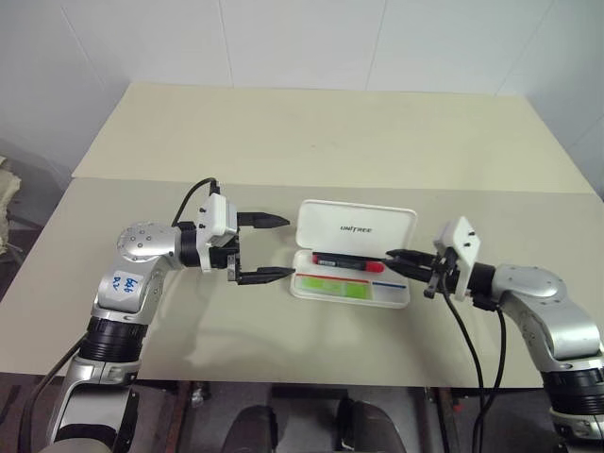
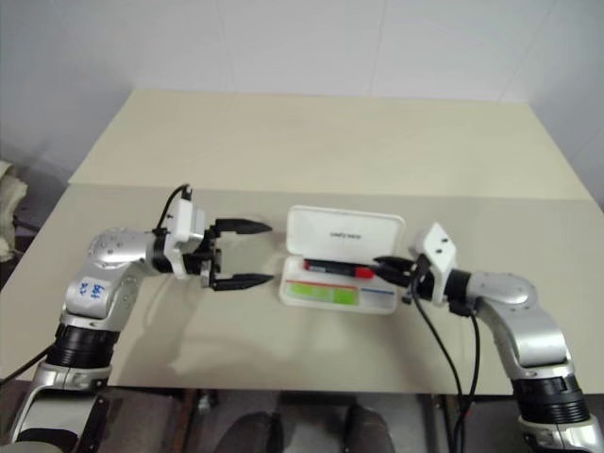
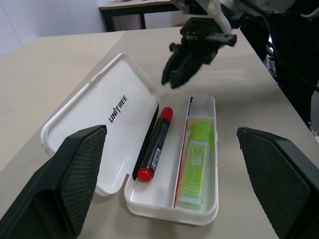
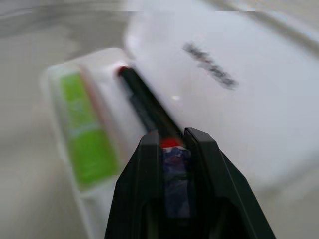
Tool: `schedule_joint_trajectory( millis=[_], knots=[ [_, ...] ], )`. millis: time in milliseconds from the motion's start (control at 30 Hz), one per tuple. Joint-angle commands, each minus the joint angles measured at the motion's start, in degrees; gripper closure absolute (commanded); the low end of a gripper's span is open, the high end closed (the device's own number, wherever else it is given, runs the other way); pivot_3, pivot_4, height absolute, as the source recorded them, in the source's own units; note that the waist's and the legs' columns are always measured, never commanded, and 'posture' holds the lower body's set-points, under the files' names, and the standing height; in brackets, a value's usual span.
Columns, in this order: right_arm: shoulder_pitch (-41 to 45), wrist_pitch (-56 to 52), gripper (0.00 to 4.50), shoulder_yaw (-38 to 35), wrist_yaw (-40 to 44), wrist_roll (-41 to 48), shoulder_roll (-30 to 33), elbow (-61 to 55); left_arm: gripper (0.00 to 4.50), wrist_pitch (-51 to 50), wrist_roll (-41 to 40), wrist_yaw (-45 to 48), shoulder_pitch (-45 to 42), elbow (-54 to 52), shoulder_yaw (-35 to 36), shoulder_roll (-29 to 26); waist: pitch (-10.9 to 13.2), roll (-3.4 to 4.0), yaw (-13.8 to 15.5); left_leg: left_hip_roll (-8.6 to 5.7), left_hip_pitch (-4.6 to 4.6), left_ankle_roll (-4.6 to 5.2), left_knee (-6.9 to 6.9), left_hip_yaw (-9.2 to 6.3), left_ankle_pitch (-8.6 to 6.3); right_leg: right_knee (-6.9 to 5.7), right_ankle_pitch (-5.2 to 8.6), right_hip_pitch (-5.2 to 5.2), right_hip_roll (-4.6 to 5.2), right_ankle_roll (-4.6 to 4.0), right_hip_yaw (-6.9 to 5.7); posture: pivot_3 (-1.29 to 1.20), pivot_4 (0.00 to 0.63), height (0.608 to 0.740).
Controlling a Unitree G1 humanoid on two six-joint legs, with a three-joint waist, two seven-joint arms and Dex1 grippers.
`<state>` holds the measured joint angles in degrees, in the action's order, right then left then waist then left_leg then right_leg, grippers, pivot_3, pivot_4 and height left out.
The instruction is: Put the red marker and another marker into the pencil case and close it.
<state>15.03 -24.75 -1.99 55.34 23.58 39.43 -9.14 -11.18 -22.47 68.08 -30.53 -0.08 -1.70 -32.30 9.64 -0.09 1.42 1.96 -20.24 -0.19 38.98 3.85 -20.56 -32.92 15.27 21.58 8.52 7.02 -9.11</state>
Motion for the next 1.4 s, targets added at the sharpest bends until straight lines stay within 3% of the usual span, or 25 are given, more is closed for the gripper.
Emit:
schedule_joint_trajectory(
  millis=[33,333,733,867,900,1167,1400],
  knots=[
    [0.87,2.13,4.11,1.42,2.89,0.30,0.15,-1.04,0.00,1.56,-0.22,0.56,-0.16,-1.86,-0.59,0.12,0.00,0.00,0.12,0.00,-0.01,0.00,0.00,-0.02,0.00,0.00,0.00,0.00,0.00,0.00,0.00,0.00,0.150,0.740],
    [-0.22,4.21,4.11,2.77,8.10,-0.75,2.35,1.44,0.00,1.71,-0.60,0.71,-0.05,-1.81,-1.16,0.02,0.01,-0.01,0.01,-0.02,-0.01,0.01,0.00,-0.02,-0.01,0.01,0.00,0.00,0.01,0.00,-0.01,0.00,0.150,0.740],
    [-1.15,4.35,4.11,3.66,8.23,-1.28,1.40,3.28,0.00,2.07,-0.37,0.77,-0.91,-1.19,-1.39,0.10,0.00,-0.01,0.00,-0.02,0.00,0.01,0.03,-0.01,0.00,0.00,0.00,0.00,0.00,0.00,0.00,0.00,0.150,0.740],
    [-0.62,5.96,2.74,3.86,8.35,-1.98,0.84,4.63,0.00,2.02,-0.41,0.73,-1.21,-1.22,-1.44,0.12,0.00,-0.01,-0.01,-0.02,0.00,0.01,0.03,-0.01,-0.01,0.00,0.00,0.00,0.01,0.00,-0.01,0.00,0.150,0.740],
    [-0.45,6.79,2.74,3.95,8.76,-2.11,0.85,4.79,0.00,2.05,-0.42,0.77,-1.22,-1.21,-1.44,0.09,0.00,-0.01,-0.02,-0.02,0.00,0.01,0.02,-0.01,-0.01,0.00,0.00,0.00,0.00,0.00,-0.01,0.00,0.150,0.740],
    [1.69,6.19,0.05,1.88,8.95,1.72,0.49,0.60,0.00,1.79,-0.50,0.68,-1.30,-1.26,-1.38,0.04,0.00,-0.01,0.00,-0.02,0.00,0.00,0.03,-0.02,0.00,0.00,0.00,0.00,0.00,0.00,-0.01,0.00,0.150,0.740],
    [-2.09,1.89,0.05,-4.24,10.03,9.59,3.70,-7.85,0.00,1.37,-0.84,0.30,-0.79,-1.45,-0.63,-0.40,0.01,-0.01,0.25,-0.02,-0.01,0.01,0.03,-0.05,-0.01,0.00,0.00,0.00,0.01,0.00,-0.02,0.00,0.150,0.740]
  ],
)
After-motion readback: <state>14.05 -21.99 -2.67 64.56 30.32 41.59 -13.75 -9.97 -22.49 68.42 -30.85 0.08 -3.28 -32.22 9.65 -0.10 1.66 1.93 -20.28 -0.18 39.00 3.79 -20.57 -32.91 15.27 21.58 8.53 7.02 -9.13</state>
